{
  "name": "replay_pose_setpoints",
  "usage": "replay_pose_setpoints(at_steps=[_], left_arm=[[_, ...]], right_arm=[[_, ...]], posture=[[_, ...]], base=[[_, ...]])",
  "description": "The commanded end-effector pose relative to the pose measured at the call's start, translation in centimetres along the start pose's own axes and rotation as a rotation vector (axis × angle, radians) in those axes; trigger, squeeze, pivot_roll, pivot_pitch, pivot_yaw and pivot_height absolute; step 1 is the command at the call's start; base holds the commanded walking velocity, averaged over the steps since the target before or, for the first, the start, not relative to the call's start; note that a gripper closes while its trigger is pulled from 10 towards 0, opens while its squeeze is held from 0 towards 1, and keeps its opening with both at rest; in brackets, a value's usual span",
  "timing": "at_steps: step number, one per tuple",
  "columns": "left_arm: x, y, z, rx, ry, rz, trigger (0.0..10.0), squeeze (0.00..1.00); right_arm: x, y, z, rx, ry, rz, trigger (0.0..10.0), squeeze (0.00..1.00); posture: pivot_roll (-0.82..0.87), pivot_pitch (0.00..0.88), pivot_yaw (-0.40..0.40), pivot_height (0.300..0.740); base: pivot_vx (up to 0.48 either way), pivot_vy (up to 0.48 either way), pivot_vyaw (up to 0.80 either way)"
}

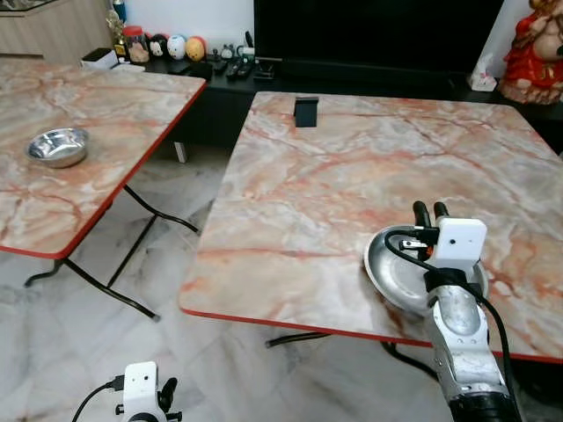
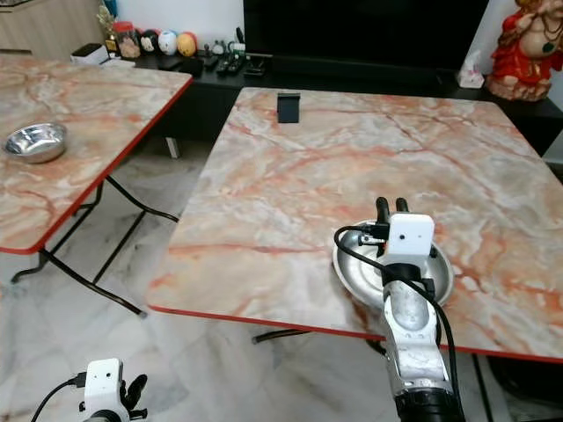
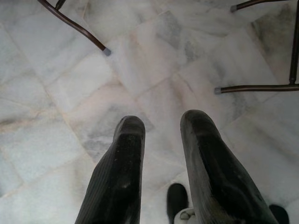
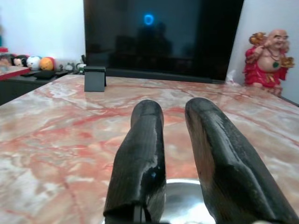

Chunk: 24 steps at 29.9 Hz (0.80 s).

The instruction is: Setting the table

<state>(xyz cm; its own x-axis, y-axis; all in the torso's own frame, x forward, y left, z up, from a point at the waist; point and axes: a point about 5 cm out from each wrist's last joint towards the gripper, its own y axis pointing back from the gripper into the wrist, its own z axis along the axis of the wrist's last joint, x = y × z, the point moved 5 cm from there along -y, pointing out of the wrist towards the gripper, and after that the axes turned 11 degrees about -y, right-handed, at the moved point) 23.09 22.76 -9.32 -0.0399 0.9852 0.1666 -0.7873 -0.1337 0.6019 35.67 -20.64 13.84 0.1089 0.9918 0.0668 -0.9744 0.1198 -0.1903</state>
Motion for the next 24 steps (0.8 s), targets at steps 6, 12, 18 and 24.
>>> replay_pose_setpoints(at_steps=[6,12,18,24], left_arm=[[0.10,0.30,-0.91,0.030,0.000,0.004,10.0,0.00],[0.21,0.27,-0.79,0.025,0.003,0.008,10.0,0.00],[0.21,0.26,-0.82,0.028,0.005,0.008,10.0,0.00],[0.12,0.26,-0.80,0.027,0.010,0.009,10.0,0.00]], right_arm=[[-0.06,-0.49,0.58,-0.014,0.002,-0.008,10.0,0.00],[0.01,-0.50,0.64,-0.015,-0.001,-0.008,10.0,0.00],[0.32,-0.65,0.69,-0.016,-0.010,-0.006,10.0,0.00],[0.72,-0.84,0.82,-0.019,-0.017,0.001,10.0,0.00]], posture=[[-0.04,0.000,0.013,0.732],[-0.05,0.000,0.016,0.732],[-0.05,0.000,0.018,0.732],[-0.05,0.000,0.014,0.732]], base=[[0.000,0.341,0.00],[0.000,0.341,0.00],[0.000,0.344,0.00],[0.000,0.346,0.00]])
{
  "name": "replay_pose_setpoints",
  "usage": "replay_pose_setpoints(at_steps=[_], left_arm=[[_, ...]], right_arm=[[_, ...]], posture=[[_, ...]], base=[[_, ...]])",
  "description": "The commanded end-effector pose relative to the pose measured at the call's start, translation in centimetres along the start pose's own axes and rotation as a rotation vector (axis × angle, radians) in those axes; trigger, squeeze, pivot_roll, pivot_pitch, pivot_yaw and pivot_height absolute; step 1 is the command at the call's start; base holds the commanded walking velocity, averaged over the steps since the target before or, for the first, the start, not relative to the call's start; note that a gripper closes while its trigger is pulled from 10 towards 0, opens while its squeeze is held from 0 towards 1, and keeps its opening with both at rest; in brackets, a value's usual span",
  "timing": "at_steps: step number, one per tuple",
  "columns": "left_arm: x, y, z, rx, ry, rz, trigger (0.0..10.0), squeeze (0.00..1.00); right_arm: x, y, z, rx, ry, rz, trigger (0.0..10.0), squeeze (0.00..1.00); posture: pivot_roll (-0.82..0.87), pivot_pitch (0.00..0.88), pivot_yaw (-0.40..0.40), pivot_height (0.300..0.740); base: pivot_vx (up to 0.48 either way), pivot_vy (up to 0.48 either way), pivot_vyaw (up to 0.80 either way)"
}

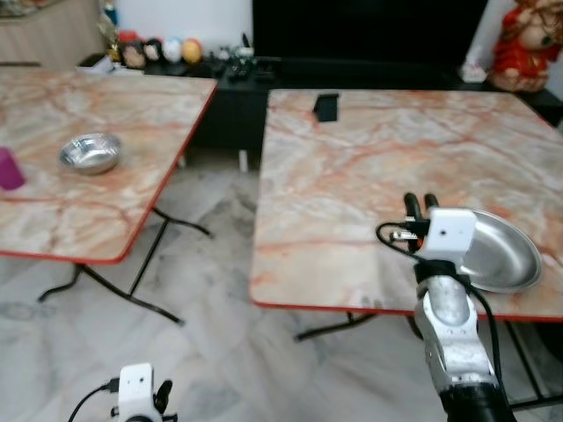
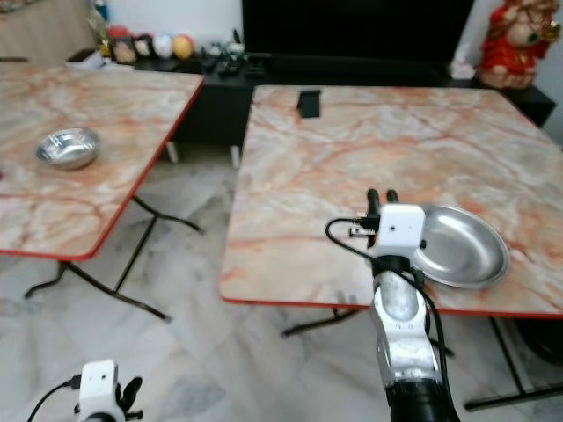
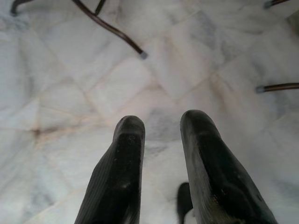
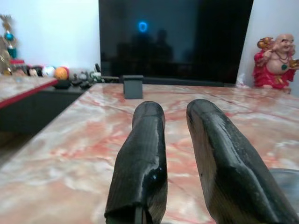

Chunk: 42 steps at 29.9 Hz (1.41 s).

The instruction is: Setting the table

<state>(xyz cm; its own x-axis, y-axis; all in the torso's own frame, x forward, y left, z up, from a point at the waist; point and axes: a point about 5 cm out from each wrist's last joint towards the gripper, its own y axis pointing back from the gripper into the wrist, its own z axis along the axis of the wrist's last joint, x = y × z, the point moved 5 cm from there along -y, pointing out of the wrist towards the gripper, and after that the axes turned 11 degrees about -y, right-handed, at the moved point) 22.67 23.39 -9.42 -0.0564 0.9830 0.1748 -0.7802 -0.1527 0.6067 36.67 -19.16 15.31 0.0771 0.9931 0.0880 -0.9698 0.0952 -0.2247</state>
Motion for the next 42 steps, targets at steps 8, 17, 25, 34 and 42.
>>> replay_pose_setpoints(at_steps=[8,17,25,34,42], left_arm=[[-0.6,0.1,-0.4,0.016,0.010,-0.008,10.0,0.00],[-0.7,0.1,-0.4,0.017,0.013,-0.009,10.0,0.00],[-0.6,0.1,-0.4,0.019,0.009,-0.011,10.0,0.00],[-0.5,0.0,-0.2,0.012,0.001,-0.014,10.0,0.00],[-0.4,-0.1,0.0,0.006,-0.007,-0.017,10.0,0.00]], right_arm=[[-0.9,0.2,-0.2,0.010,0.006,-0.025,10.0,0.00],[-0.9,0.0,0.1,0.004,0.005,-0.026,10.0,0.00],[-0.7,-0.2,0.1,0.002,0.004,-0.024,10.0,0.00],[-0.3,-0.4,0.1,-0.005,-0.004,-0.015,10.0,0.00],[0.3,-0.7,0.3,-0.011,-0.014,-0.001,10.0,0.00]], posture=[[-0.05,0.000,0.013,0.732],[-0.05,0.000,0.010,0.732],[-0.05,0.000,0.012,0.732],[-0.04,0.000,0.016,0.732],[-0.04,0.000,0.020,0.732]], base=[[0.000,0.348,0.00],[0.000,0.345,0.00],[0.000,0.347,0.00],[0.000,0.347,0.00],[0.000,0.345,0.00]])
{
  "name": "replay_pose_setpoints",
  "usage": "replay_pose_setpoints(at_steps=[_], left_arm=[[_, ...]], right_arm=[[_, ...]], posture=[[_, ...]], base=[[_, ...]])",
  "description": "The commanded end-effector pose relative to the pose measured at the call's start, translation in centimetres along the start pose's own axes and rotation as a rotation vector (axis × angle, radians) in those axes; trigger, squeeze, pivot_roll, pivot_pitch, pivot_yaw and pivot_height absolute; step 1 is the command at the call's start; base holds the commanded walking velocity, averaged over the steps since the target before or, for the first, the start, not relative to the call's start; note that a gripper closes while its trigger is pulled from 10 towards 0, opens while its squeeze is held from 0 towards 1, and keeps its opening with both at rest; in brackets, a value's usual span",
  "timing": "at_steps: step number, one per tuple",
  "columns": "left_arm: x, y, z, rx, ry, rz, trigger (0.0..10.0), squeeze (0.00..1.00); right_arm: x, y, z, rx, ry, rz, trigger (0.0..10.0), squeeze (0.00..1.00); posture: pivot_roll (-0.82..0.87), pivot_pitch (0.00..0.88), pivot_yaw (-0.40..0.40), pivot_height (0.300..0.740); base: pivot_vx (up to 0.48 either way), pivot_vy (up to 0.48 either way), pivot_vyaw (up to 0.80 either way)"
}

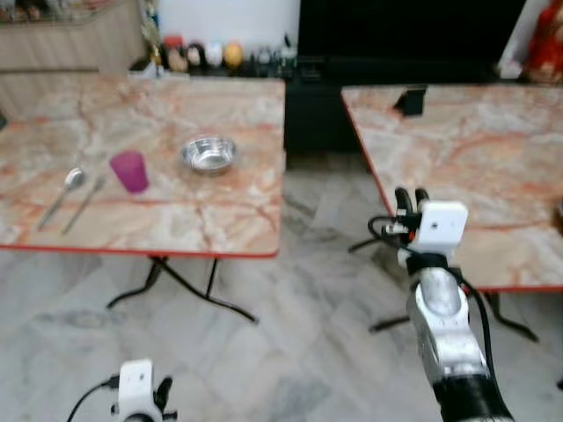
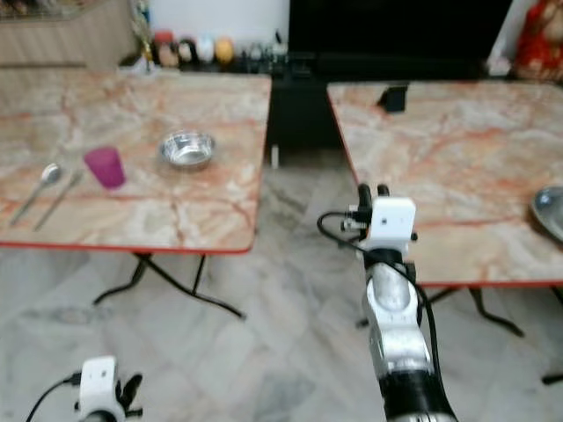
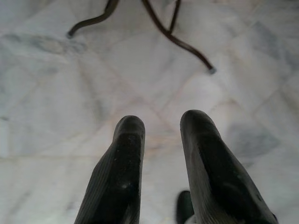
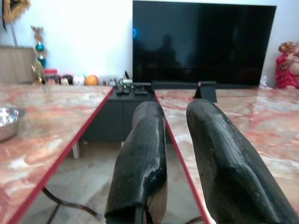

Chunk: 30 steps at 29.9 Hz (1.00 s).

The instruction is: Setting the table

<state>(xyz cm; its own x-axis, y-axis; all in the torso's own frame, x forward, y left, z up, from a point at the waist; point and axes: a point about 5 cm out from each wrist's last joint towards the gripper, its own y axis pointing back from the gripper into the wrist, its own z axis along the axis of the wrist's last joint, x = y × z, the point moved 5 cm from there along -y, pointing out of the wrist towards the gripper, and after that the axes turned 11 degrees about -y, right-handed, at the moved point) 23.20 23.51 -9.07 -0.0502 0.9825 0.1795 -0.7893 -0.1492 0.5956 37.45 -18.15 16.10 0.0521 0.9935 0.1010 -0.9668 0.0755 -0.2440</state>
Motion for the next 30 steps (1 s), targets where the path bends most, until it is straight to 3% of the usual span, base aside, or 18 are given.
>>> replay_pose_setpoints(at_steps=[1,13,30], left_arm=[[-0.50,0.13,-0.55,0.020,0.000,-0.015,10.0,0.00],[-0.27,0.11,-0.43,0.016,0.008,-0.004,10.0,0.00],[-0.16,0.16,-0.58,0.021,0.023,0.011,10.0,0.00]], right_arm=[[-0.82,0.22,-0.23,0.006,0.004,-0.023,10.0,0.00],[-0.73,0.16,-0.25,0.007,0.005,-0.020,10.0,0.00],[-0.36,-0.14,-0.18,0.009,-0.008,-0.010,10.0,0.00]], posture=[[-0.04,0.000,0.020,0.732],[-0.03,0.000,0.016,0.732],[-0.03,0.000,0.012,0.732]], base=[[0.000,0.345,0.00],[0.000,0.346,0.00],[0.000,0.043,0.00]])
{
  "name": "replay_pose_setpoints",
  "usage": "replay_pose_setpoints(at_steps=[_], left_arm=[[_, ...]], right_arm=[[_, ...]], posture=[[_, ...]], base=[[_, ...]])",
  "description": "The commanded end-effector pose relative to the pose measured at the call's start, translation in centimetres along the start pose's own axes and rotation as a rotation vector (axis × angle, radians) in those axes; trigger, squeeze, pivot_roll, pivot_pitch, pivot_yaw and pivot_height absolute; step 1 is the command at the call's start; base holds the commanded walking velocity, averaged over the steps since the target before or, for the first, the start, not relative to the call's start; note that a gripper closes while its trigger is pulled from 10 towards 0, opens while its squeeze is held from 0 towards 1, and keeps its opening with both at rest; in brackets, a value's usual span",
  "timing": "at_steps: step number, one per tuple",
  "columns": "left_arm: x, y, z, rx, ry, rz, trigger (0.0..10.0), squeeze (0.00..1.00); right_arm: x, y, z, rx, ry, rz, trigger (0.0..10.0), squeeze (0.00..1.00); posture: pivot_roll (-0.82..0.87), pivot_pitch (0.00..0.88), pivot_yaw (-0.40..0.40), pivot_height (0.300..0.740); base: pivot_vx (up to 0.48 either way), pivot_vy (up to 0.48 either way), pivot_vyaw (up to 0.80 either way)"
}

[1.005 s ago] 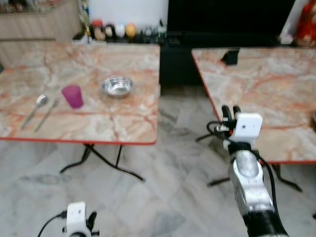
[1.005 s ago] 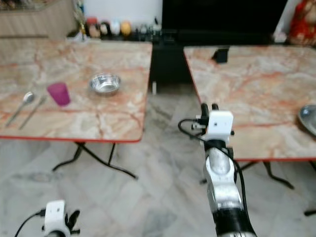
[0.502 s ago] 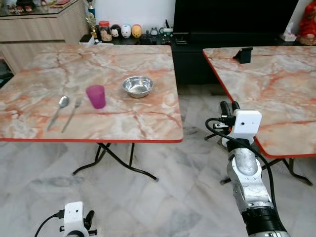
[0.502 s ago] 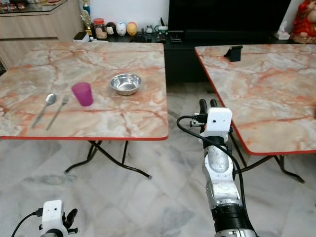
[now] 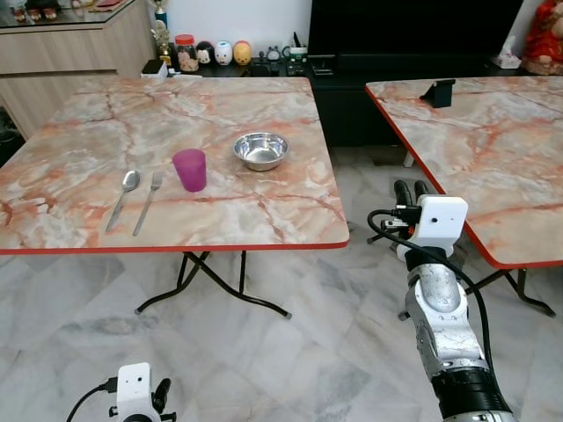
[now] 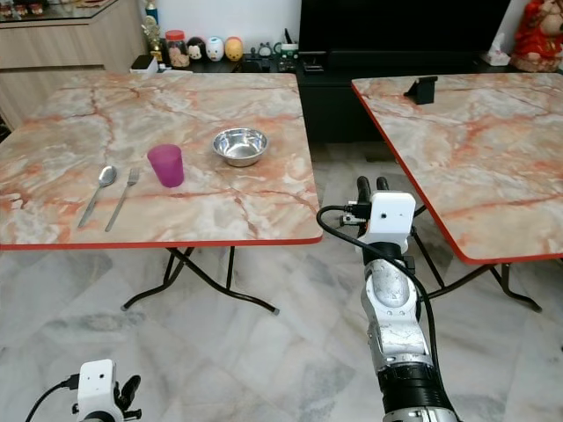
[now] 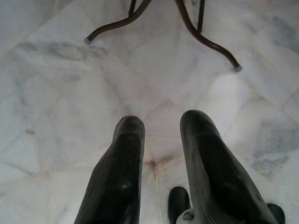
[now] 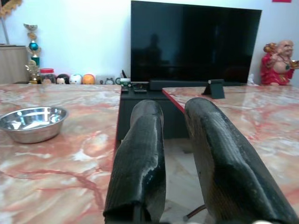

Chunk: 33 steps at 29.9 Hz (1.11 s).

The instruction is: Setting the table

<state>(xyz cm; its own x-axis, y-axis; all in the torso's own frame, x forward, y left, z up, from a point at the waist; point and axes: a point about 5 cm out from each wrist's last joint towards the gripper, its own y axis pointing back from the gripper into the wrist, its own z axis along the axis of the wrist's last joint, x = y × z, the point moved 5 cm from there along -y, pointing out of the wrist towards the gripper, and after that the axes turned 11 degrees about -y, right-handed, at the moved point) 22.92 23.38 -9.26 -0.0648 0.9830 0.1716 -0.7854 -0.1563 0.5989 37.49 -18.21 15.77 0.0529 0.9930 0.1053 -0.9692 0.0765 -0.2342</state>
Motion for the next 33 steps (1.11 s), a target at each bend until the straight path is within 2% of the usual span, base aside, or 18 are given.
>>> replay_pose_setpoints(at_steps=[1,33], left_arm=[[-0.01,0.02,-0.27,0.015,0.007,0.004,10.0,0.00],[0.02,-0.08,-0.10,0.014,0.009,0.007,10.0,0.00]], right_arm=[[-0.12,-0.12,0.08,0.001,-0.006,-0.003,10.0,0.00],[0.07,-0.36,0.00,0.005,-0.030,-0.002,10.0,0.00]], posture=[[-0.03,0.000,0.013,0.732],[-0.03,0.000,0.014,0.732]], base=[[0.000,0.322,0.00],[0.000,0.328,0.00]])
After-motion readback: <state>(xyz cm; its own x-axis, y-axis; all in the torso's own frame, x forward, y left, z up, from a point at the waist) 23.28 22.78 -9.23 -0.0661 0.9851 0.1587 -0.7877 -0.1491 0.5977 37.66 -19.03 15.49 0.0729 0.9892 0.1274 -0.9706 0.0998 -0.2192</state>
